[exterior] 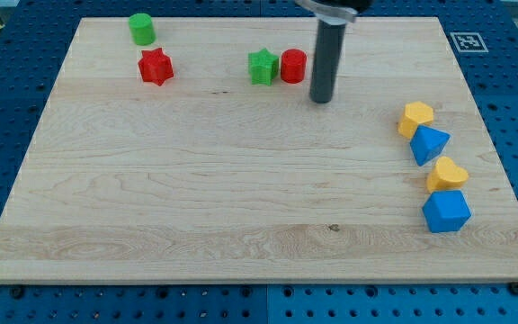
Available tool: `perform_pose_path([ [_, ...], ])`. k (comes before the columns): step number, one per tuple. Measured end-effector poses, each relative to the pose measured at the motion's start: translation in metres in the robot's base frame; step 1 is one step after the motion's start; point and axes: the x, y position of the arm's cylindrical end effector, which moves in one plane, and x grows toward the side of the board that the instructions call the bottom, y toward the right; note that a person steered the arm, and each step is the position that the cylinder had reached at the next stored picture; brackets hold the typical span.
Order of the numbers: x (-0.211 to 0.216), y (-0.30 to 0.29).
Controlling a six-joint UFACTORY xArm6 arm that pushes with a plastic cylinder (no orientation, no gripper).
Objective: Move the yellow hexagon parallel above the green star
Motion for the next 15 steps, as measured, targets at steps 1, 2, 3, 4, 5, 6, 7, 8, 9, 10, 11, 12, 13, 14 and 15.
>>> perform_pose_path([
  [1,0.0,0.05],
  [2,0.0,0.115],
  [3,0.019,0.165],
  [4,0.071,0.164],
  [5,0.071,0.163],
  [6,0.072,0.15],
  [7,0.077,0.132],
  [8,0.074,0.124],
  [9,0.052,0.095],
  [10,0.036,0.091],
  [11,0.036,0.082],
  [12,0.041,0.066],
  [13,0.041,0.059],
  [14,0.031,0.059],
  [15,0.0,0.059],
])
